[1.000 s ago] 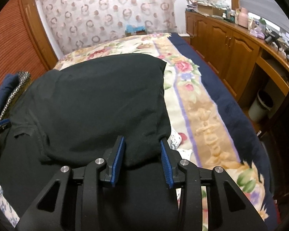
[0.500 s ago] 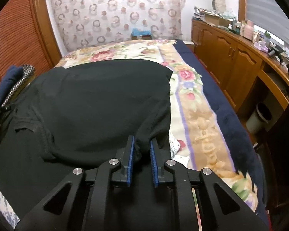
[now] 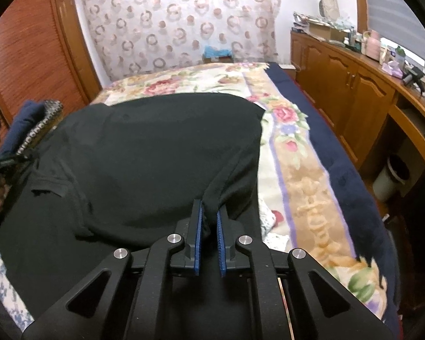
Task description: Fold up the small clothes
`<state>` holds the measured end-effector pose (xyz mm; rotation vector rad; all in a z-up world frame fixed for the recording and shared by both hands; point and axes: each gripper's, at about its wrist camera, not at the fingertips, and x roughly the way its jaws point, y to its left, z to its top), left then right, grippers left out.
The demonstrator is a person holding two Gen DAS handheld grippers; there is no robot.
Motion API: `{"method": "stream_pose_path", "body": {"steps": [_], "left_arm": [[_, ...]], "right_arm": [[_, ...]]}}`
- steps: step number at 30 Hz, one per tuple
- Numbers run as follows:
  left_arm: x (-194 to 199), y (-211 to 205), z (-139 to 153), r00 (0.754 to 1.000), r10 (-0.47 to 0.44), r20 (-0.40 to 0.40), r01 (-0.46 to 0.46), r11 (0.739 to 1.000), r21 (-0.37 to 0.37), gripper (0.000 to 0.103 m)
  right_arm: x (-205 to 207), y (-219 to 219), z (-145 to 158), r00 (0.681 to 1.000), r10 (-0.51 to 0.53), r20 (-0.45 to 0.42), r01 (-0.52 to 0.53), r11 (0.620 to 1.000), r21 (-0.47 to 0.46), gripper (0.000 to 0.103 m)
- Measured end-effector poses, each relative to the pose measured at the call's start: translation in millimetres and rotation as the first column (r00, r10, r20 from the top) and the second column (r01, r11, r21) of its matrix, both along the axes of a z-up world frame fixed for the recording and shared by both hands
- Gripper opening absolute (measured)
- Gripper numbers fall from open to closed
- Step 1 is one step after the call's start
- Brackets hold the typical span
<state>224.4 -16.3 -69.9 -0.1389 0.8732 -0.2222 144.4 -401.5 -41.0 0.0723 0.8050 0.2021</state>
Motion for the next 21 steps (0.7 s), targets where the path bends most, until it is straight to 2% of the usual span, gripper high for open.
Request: {"method": "stream_pose_path", "body": {"steps": [5,10,21], "left_arm": [[-16,-1,20,0.996,-0.021,0.090,0.019,0.999,0.028,0.001],[-33,4,42,0.984,-0.007,0.180,0.003,1.000,0.023,0.001],[-88,23,63,0.967,-0.003,0.253,0.006,1.000,-0.011,0.001]], "right_arm": [[-3,2,11,0.999,0.011,0.035,-0.011,1.000,0.016,0.006],[-10,0,26,0.997,0.002,0.076,-0.004,1.000,0.017,0.006],[-47,-5,62,0.988,-0.004,0.157,0.000,1.000,0.026,0.006]]}}
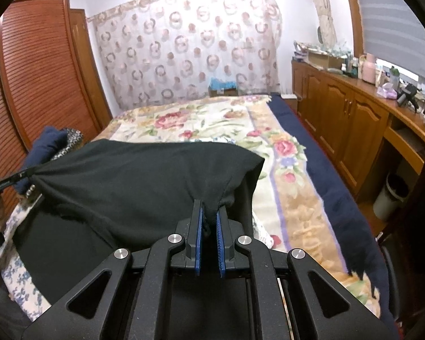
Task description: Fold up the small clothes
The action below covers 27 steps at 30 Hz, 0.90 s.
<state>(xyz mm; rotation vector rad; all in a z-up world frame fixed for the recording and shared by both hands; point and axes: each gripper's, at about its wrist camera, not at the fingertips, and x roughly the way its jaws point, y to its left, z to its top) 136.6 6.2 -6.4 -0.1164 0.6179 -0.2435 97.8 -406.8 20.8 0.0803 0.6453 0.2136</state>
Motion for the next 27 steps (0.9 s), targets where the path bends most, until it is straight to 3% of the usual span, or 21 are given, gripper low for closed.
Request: {"method": "stream_pose_path", "body": {"steps": [15,19,24,27], "left_arm": [[-77,0,14,0.998,-0.012,0.057,0.012,1.000,0.014,0.001],[-88,-1,3,0.999,-0.026,0.023,0.025,0.999,0.030,0.001],[-88,-7,-26,0.994,-0.051,-0.096,0.056,0.997,0.059,0.006],[-97,-10,-36,0.991,-0.053,-0.124,0.063,0.995,0.078,0.019]], "right_arm": [[-68,5,22,0.999,0.018,0.038,-0.017,0.999,-0.031,0.006],[-81,3,14,1.000,0.020,0.002,-0.020,0.999,-0.041,0.006],[-80,1,-11,0.997,0.005,-0.082,-0.011,0.997,-0.074,0.007],[-83,4,-13,0.997,-0.009,-0.083,0.001,0.995,-0.102,0.014]]}}
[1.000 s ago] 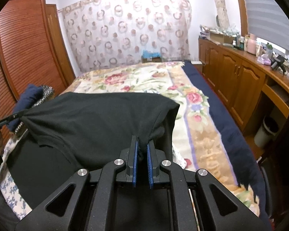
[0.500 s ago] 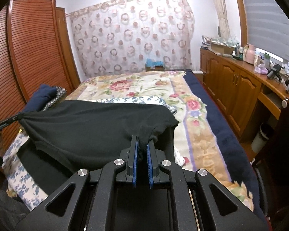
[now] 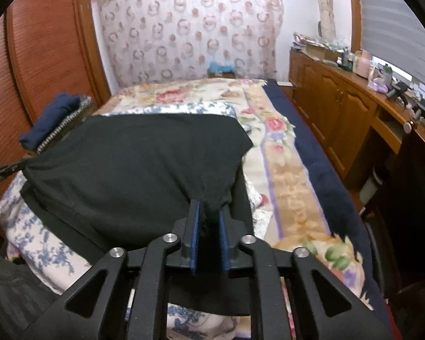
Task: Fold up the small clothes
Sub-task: 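Open both grippers and release the folded T-shirt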
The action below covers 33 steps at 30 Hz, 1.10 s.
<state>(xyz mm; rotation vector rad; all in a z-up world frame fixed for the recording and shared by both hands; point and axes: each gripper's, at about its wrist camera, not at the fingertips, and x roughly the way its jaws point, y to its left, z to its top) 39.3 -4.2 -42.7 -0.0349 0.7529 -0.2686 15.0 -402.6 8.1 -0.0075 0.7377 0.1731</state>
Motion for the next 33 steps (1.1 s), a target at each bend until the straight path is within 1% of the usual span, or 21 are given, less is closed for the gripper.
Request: {"method": "stream_pose_path", "body": {"steps": [1,3,5,6,8,10,12,14,18,20,23,24,25,26,27,30,33], "left_arm": [[-3,1,-1,1.000,0.002,-0.001,-0.002,1.000,0.005,0.023],[-7,3,-2,1.000,0.003,-0.005,-0.003,1.000,0.002,0.027],[-8,6,-3,1.000,0.014,-0.004,-0.014,1.000,0.002,0.036],[-8,10,-4,1.000,0.021,-0.003,-0.021,1.000,0.002,0.037],[-5,16,-5,0.999,0.033,-0.008,-0.033,0.999,0.000,0.038],[-3,21,-7,0.999,0.042,-0.005,-0.042,0.999,0.009,0.039],[0,22,-8,0.998,0.063,-0.002,-0.063,0.998,0.024,0.039],[3,23,-10,0.997,0.073,-0.007,-0.073,0.997,0.023,0.039],[10,19,-13,0.998,0.059,-0.015,-0.058,0.998,0.026,0.039],[16,17,-14,0.999,0.045,-0.025,-0.045,0.999,0.028,0.039],[27,15,-18,0.998,0.041,-0.044,-0.039,0.999,0.029,0.039],[30,15,-19,0.998,0.037,-0.050,-0.036,0.999,0.029,0.037],[32,15,-20,0.998,0.033,-0.054,-0.031,0.999,0.025,0.030],[35,16,-21,0.998,0.031,-0.062,-0.029,0.999,0.021,0.025],[37,15,-22,0.997,0.028,-0.070,-0.027,1.000,0.017,0.023],[40,14,-26,0.996,0.015,-0.091,-0.014,1.000,0.011,0.022],[42,11,-30,0.994,0.008,-0.111,-0.006,1.000,0.017,0.022]], "right_arm": [[1,1,2,1.000,-0.003,0.007,0.003,1.000,-0.007,0.017],[4,5,4,1.000,-0.004,0.020,0.004,1.000,-0.024,0.019],[9,9,4,0.999,0.002,0.032,-0.001,0.999,-0.037,0.023],[14,12,5,0.999,0.005,0.039,-0.003,0.999,-0.037,0.026],[22,18,3,0.999,0.013,0.047,-0.012,0.999,-0.032,0.040],[31,29,0,0.998,0.039,0.052,-0.038,0.999,-0.024,0.041],[41,42,-8,0.996,0.076,0.043,-0.076,0.997,-0.017,0.042],[51,56,-20,0.994,0.107,0.019,-0.107,0.994,-0.018,0.042],[67,81,-45,0.986,0.162,-0.032,-0.163,0.986,-0.027,0.042],[75,89,-55,0.984,0.171,-0.059,-0.174,0.984,-0.043,0.042],[81,96,-63,0.980,0.181,-0.083,-0.187,0.981,-0.061,0.042],[82,98,-66,0.979,0.182,-0.093,-0.188,0.980,-0.067,0.042],[82,99,-67,0.978,0.182,-0.099,-0.190,0.979,-0.071,0.042],[82,100,-67,0.978,0.183,-0.100,-0.192,0.978,-0.079,0.042],[81,100,-67,0.978,0.184,-0.102,-0.193,0.978,-0.082,0.042],[79,100,-69,0.978,0.183,-0.102,-0.191,0.979,-0.076,0.043],[79,98,-69,0.978,0.182,-0.099,-0.189,0.980,-0.068,0.046]]}}
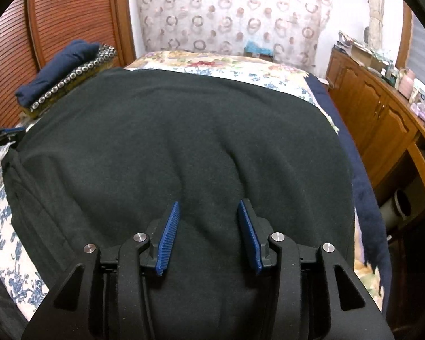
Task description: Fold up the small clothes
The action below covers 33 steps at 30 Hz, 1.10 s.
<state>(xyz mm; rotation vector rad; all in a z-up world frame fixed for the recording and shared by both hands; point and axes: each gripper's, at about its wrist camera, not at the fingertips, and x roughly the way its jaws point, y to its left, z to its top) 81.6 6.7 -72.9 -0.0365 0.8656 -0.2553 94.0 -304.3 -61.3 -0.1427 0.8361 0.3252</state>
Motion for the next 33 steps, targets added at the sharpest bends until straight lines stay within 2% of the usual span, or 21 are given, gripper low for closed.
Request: {"method": "stream_pose_path", "body": {"steps": [6,8,10,12,16,21,25,27,32,33], "left_arm": [[-2,-5,-3,1.000,-0.020,-0.006,0.020,1.000,0.002,0.020],[-3,-7,-2,0.999,-0.042,-0.004,0.042,0.999,-0.008,0.008],[-5,-8,-1,0.999,-0.049,0.005,0.049,0.999,-0.019,0.004],[-11,-4,6,0.999,-0.026,0.046,0.027,0.999,-0.033,0.003],[-27,12,20,0.988,0.078,0.132,-0.073,0.996,-0.045,0.003],[-33,21,16,0.989,0.102,0.107,-0.099,0.994,-0.037,0.003],[-29,20,11,0.992,0.099,0.073,-0.098,0.995,-0.022,0.006],[-28,21,9,0.993,0.102,0.063,-0.101,0.995,-0.010,0.010],[-26,23,4,0.996,0.089,0.033,-0.089,0.996,0.003,0.038],[-26,23,3,0.996,0.087,0.027,-0.087,0.996,0.005,0.039]], "right_arm": [[1,3,-1,1.000,0.002,0.005,-0.002,1.000,-0.002,0.048],[2,2,-1,1.000,0.002,0.004,-0.002,1.000,0.004,0.048],[1,3,-1,1.000,0.003,0.005,-0.003,1.000,0.003,0.048],[1,2,-1,1.000,0.002,0.004,-0.002,1.000,0.004,0.048],[1,3,-1,1.000,0.002,0.004,-0.002,1.000,0.003,0.048],[1,2,-1,1.000,0.002,0.004,-0.002,1.000,0.004,0.048],[1,2,-1,1.000,0.002,0.004,-0.002,1.000,0.004,0.048],[1,2,-1,1.000,0.002,0.004,-0.002,1.000,0.003,0.048],[1,2,-2,1.000,0.002,0.004,-0.002,1.000,0.004,0.048],[1,2,-2,1.000,0.002,0.004,-0.002,1.000,0.004,0.048]]}}
